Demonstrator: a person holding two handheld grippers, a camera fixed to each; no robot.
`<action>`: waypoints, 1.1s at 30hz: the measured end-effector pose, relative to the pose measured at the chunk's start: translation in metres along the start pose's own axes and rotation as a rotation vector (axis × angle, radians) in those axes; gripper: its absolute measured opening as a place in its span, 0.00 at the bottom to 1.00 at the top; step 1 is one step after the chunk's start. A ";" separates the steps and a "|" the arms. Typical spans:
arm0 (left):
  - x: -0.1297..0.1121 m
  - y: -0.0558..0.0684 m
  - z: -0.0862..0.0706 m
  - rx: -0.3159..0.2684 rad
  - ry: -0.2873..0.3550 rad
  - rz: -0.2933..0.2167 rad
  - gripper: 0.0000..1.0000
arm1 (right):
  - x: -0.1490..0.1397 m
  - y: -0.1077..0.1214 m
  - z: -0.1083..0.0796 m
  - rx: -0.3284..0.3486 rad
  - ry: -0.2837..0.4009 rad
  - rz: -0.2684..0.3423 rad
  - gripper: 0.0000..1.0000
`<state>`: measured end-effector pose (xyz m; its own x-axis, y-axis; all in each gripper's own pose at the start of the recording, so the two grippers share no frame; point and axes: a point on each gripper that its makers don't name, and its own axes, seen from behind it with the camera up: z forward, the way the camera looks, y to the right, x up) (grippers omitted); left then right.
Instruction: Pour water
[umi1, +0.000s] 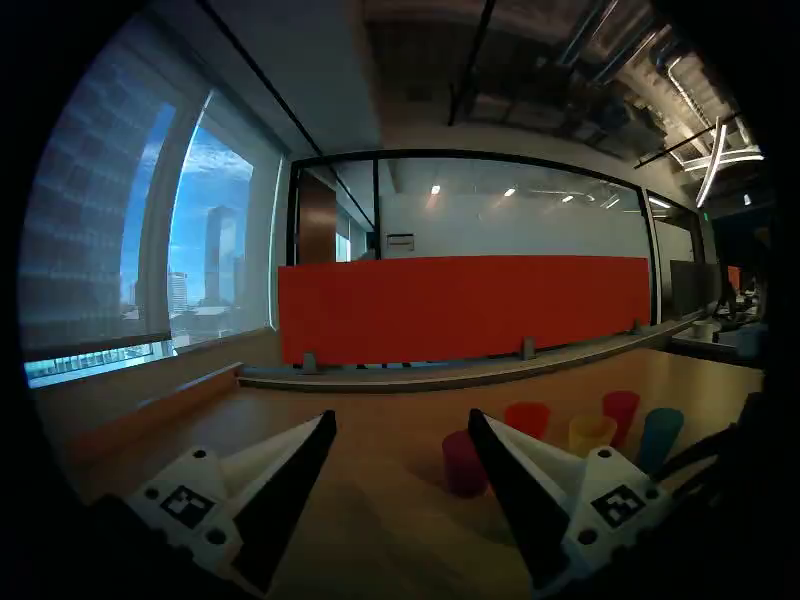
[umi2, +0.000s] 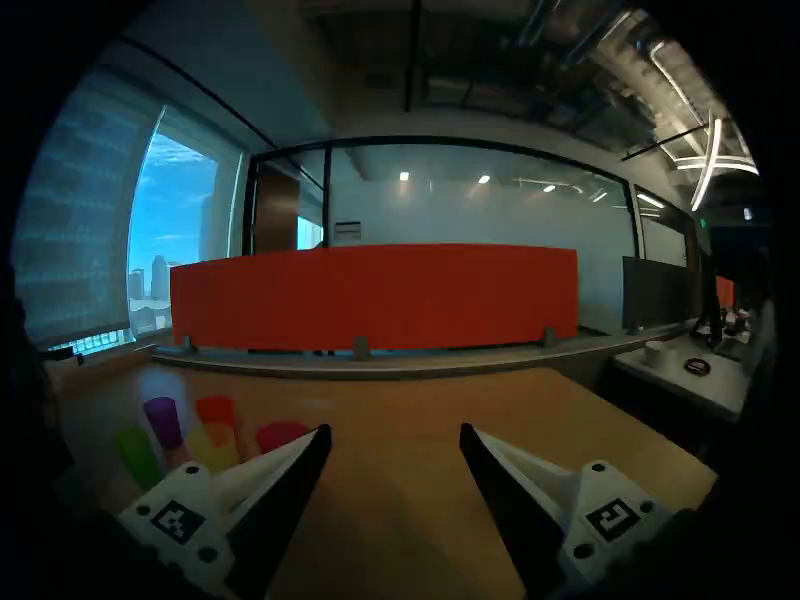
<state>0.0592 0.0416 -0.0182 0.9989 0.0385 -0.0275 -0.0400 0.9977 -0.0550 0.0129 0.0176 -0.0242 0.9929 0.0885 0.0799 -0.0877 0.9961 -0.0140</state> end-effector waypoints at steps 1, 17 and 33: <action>-0.002 0.000 0.000 0.001 0.002 0.003 0.98 | 0.000 0.000 0.000 0.000 -0.003 0.000 0.99; -0.041 -0.029 0.007 0.047 -0.001 -0.025 0.98 | -0.006 0.001 0.002 -0.021 -0.034 -0.004 1.00; -0.056 -0.042 0.010 0.062 -0.013 -0.059 0.98 | 0.002 -0.017 0.006 -0.008 -0.034 -0.040 1.00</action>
<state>0.0054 -0.0014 -0.0039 0.9997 -0.0205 -0.0129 0.0205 0.9998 0.0053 0.0156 0.0008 -0.0177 0.9923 0.0488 0.1140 -0.0470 0.9987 -0.0179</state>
